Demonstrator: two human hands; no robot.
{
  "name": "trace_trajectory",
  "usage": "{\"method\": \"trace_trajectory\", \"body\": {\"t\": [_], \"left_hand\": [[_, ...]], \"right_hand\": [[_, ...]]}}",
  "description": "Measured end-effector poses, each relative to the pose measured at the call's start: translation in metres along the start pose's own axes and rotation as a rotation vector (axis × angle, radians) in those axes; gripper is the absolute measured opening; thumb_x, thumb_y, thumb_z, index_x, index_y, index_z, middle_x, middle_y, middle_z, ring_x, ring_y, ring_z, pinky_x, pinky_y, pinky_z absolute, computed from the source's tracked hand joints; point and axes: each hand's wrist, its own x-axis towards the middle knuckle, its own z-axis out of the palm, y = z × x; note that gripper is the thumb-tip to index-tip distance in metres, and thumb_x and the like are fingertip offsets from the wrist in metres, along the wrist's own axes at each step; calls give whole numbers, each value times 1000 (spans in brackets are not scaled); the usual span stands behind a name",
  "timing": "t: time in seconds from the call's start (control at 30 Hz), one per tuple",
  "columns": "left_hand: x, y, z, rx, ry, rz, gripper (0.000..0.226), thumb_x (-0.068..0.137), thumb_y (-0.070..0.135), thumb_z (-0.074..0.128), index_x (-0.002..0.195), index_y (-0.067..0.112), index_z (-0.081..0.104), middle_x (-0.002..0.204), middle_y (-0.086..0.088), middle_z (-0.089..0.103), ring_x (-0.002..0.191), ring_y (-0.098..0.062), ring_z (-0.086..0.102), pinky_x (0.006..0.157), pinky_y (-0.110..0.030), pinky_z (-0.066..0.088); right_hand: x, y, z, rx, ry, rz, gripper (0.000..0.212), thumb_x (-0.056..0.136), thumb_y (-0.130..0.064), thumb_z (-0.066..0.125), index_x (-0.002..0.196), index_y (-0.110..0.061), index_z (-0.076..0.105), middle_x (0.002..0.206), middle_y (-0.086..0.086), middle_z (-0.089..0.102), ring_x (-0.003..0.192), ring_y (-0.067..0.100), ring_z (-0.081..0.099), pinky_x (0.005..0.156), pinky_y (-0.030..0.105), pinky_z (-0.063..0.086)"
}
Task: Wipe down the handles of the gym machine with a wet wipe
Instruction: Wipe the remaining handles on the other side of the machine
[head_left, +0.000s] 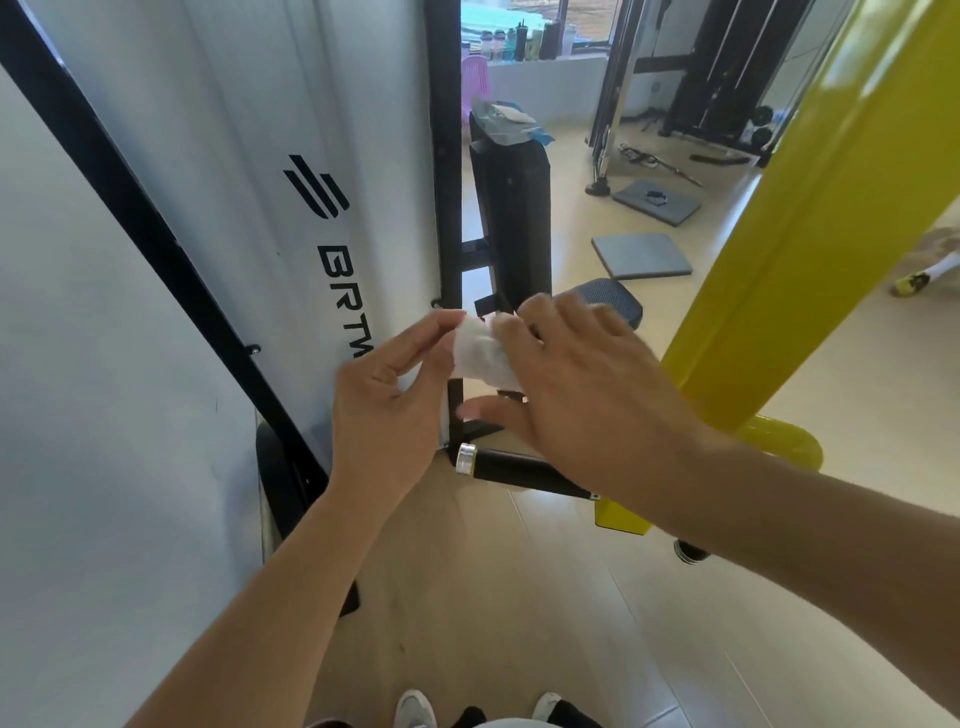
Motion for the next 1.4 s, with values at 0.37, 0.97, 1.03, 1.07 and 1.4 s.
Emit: {"method": "trace_trajectory", "body": {"t": [0.37,0.97,1.03,1.07,1.4], "left_hand": [[2,0,4,-105,-14,-30,17,89,31,65,102,42,68,92,38,70,97,12,66,90,-8,48],[9,-6,9,-69,0,-53,20,89,36,65,107,37,71,104,17,74,105,2,65,94,-13,49],[8,-6,11,-49,-14,-39,30,87,43,62,112,31,73,107,14,75,104,2,66,91,-9,49],[8,-6,12,-43,-20,-31,34,86,45,61,113,30,73,108,13,75,103,2,67,89,-7,49],[15,-11,12,-5,14,7,26,90,45,61,112,35,72,100,20,74,98,-4,69,88,-16,52]], "right_hand": [[-12,25,-1,333,178,-139,40,80,2,61,115,-13,71,107,6,66,97,28,63,80,48,56],[-12,13,-2,-36,-91,100,43,103,-40,47,136,-16,37,129,7,59,113,25,61,103,40,43],[-13,14,-8,-121,-73,92,36,104,-37,43,132,-15,35,124,8,59,108,25,60,100,40,43],[-9,13,-5,-124,-56,62,34,103,-34,45,129,-13,38,120,9,61,103,26,62,96,40,45],[18,10,8,-69,13,3,34,96,-32,62,117,-8,51,94,9,68,81,27,68,79,40,52]]}}
